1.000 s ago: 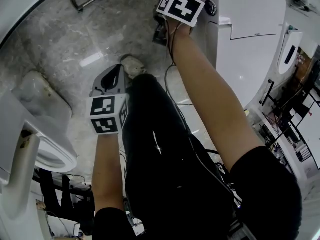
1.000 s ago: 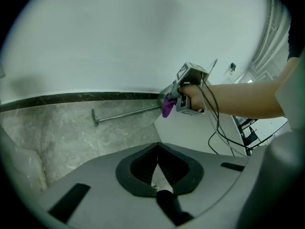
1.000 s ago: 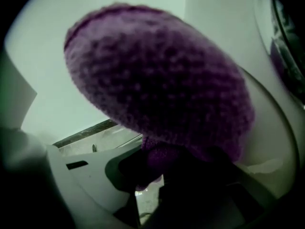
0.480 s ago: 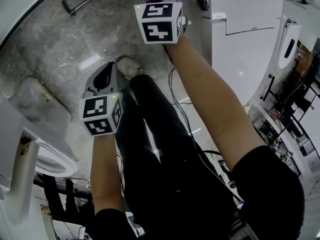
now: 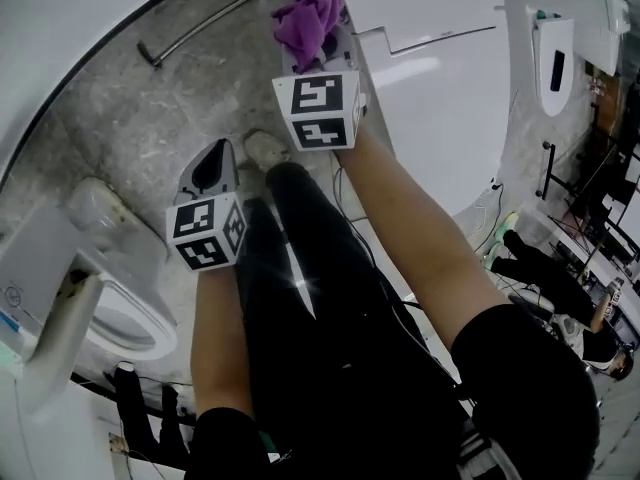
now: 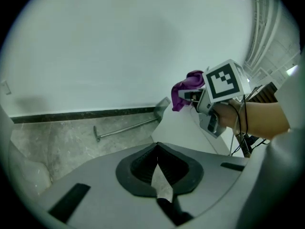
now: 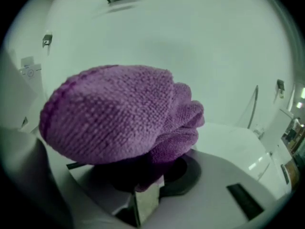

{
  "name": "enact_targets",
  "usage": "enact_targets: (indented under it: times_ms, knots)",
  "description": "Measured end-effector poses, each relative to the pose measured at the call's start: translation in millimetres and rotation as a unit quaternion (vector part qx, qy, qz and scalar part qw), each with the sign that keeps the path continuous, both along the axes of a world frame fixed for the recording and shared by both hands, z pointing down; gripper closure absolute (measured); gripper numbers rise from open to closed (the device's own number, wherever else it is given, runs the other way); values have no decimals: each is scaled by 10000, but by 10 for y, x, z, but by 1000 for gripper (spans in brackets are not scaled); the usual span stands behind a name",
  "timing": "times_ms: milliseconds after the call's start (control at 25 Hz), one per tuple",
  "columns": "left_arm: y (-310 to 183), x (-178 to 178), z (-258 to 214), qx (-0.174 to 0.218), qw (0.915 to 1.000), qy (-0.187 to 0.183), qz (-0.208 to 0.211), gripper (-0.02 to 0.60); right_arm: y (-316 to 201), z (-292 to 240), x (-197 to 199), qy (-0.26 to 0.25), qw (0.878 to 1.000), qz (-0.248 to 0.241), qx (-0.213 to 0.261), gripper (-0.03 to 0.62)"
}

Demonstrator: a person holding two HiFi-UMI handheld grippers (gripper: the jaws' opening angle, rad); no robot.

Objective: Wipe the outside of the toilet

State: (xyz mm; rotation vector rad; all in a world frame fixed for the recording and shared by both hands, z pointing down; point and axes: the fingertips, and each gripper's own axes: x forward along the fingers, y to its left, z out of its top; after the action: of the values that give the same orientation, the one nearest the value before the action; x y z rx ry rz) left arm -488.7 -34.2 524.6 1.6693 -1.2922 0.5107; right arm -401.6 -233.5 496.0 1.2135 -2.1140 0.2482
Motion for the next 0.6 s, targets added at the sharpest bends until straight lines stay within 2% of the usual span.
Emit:
enact_targets:
  times_ms: [160,400,520,600]
  knots:
    - [-234,77,-654,466,9987,-11,211,572,166,-681,262,-114,9988,426,209,533]
    - [-323,257,-1886,756,9964,-61,371,572,735,-1954,568,-291,9964,702,371,533]
    - [-425,481,-2557,1085,9923,-35,590,572,963,-2623,838,-467,9914,1071,583,533]
    - [-488,706,-2965,1346,9868,-8,905,572,1070,-3037,1065,-642,9844,1443,780,533]
